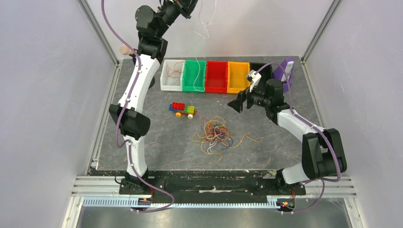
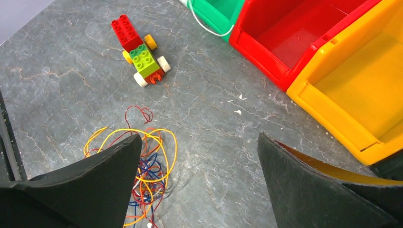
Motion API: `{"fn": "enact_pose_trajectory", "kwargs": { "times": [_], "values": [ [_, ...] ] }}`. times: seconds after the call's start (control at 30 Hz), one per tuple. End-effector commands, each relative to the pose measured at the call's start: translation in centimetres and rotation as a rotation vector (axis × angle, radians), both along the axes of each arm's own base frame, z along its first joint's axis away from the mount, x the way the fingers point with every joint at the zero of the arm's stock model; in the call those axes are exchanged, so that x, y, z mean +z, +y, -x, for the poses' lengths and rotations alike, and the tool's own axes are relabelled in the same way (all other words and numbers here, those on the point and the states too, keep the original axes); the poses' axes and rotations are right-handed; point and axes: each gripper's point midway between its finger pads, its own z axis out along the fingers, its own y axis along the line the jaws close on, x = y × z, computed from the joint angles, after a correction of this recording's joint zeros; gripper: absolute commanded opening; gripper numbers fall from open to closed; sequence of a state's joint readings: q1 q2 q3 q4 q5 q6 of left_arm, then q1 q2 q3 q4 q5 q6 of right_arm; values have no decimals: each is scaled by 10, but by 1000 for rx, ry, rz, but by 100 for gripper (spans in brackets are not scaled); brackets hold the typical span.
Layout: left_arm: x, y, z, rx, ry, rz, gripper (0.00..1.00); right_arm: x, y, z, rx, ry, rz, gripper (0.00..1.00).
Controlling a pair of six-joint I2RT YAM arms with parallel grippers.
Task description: Untangle the cables
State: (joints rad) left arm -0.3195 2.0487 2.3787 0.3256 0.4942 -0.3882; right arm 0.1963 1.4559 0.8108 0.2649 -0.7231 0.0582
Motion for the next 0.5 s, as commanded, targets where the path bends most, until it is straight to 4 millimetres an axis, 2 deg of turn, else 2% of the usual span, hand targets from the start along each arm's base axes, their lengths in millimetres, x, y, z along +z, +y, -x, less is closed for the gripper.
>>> {"fn": "enact_pose_trajectory", "kwargs": {
  "times": [0.0, 0.17, 0.27, 0.47],
  "values": [
    [23, 6, 2, 42, -93, 30, 2, 22, 2, -6, 20, -54, -7, 96],
    [18, -7, -1, 26, -109, 31, 2, 19, -1, -11, 9, -50, 0, 96],
    [27, -8, -1, 41, -135, 58, 2, 18, -4, -12, 0, -47, 2, 96],
    [48, -18, 20, 30, -202, 98, 2, 14, -9, -16, -15, -37, 4, 96]
  ]
}}
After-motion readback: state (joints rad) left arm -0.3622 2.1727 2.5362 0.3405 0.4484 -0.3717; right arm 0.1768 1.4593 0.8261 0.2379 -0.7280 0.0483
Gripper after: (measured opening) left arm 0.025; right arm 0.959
